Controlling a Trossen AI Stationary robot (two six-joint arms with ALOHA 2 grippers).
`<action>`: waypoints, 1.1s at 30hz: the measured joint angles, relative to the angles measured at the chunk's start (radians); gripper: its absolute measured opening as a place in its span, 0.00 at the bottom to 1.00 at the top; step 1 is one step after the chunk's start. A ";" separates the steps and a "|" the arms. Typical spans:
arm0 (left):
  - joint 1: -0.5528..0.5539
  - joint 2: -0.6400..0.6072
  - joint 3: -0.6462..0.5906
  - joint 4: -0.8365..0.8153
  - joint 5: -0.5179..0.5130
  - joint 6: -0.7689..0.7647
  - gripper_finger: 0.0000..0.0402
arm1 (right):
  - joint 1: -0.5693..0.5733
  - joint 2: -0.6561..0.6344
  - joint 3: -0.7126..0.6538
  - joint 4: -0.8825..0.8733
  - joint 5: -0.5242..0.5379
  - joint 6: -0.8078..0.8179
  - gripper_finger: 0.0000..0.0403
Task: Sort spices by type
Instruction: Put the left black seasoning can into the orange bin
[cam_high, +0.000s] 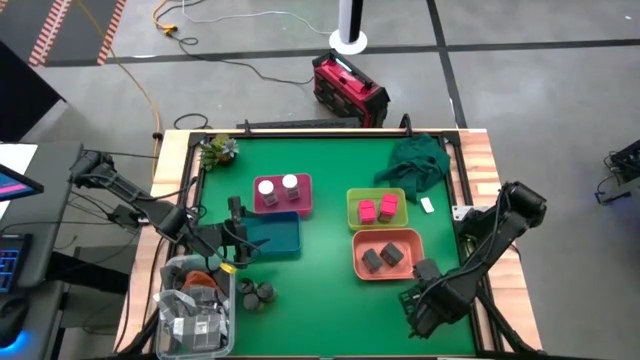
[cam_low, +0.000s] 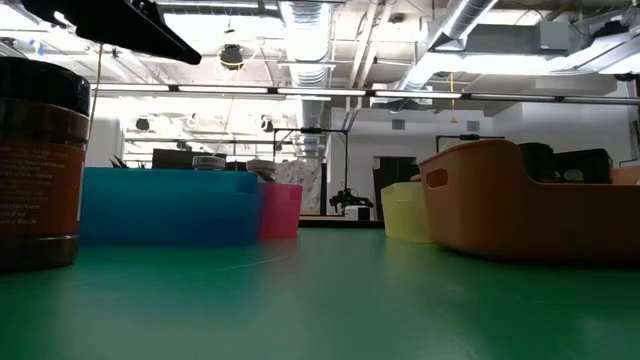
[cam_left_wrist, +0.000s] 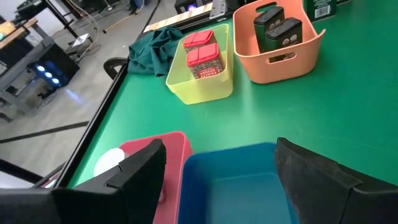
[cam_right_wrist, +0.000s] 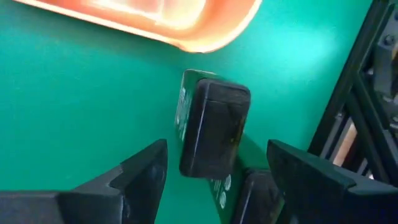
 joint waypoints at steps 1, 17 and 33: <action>0.000 0.000 0.000 0.000 0.000 0.000 0.71 | 0.000 0.000 -0.004 0.006 0.000 -0.003 0.77; 0.000 0.000 0.000 0.002 -0.001 0.008 0.71 | -0.077 -0.001 -0.135 0.125 0.004 -0.142 0.68; 0.000 0.000 0.000 0.002 -0.003 0.022 0.71 | -0.107 -0.002 -0.129 0.310 -0.005 -0.274 0.38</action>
